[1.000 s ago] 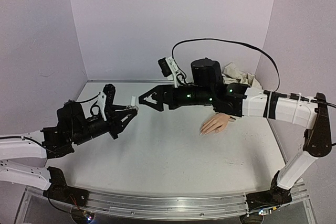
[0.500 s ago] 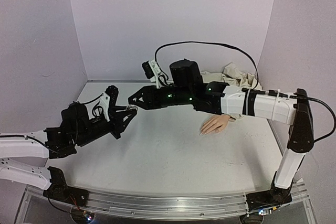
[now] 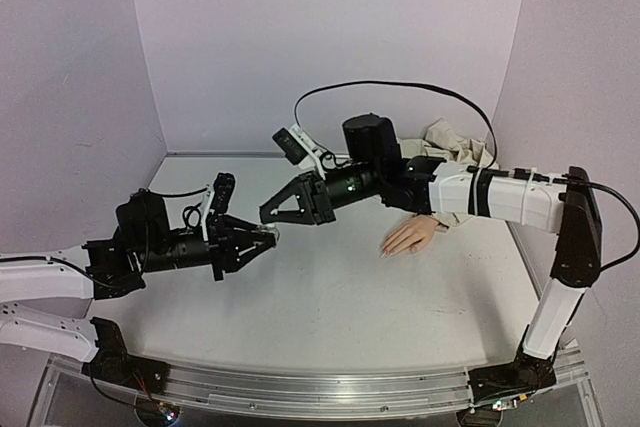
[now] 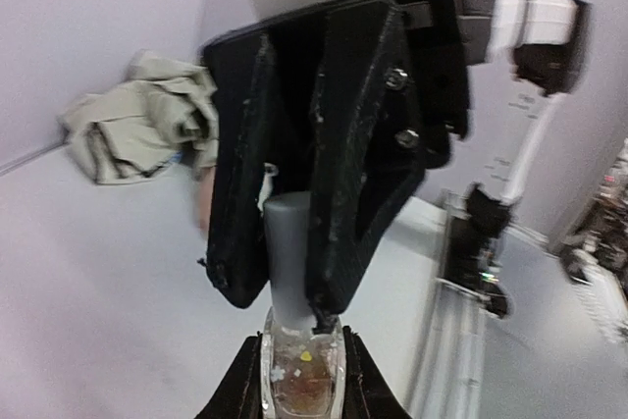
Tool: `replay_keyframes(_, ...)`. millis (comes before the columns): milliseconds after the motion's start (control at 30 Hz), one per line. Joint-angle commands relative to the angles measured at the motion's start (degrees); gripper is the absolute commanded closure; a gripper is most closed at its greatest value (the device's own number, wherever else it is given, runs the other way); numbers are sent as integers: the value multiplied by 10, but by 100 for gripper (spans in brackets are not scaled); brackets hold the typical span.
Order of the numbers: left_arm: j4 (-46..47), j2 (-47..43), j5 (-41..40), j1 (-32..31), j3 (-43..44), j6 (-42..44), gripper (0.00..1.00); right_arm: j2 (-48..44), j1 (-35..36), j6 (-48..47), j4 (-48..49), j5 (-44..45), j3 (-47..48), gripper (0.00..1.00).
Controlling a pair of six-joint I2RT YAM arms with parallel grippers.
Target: Paint the nails
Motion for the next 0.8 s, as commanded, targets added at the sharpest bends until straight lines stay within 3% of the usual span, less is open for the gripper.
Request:
replay_keyframes(0,108,-12,288,31,44,-77,100,-43,33,-60,14,-297,-16,94)
replay_keyframes(33,109,-12,301,31,45,-81,100,-45,33,-57,12,-292,-17,100)
replay_keyframes(167,108,-36,237,31,18,-61,100,-64,33,-55,11,-227,-36,98)
replay_keyframes(233,108,-48,177,31,6,-49,100,-75,32,-42,10,-168,-37,80)
replay_keyframes(300,107,-56,111,31,-5,-34,100,-91,32,-26,8,-55,-44,63)
replay_keyframes(333,103,-57,79,31,-6,-25,100,-101,32,-15,7,0,-47,42)
replay_keyframes(433,76,-48,4,31,-2,-1,100,-111,33,35,-9,157,-49,22)
replay_keyframes(633,65,-34,-48,28,3,19,100,-93,35,116,-17,249,-25,20)
replay_keyframes(767,60,-30,-58,27,4,25,100,-69,38,128,-24,261,9,26)
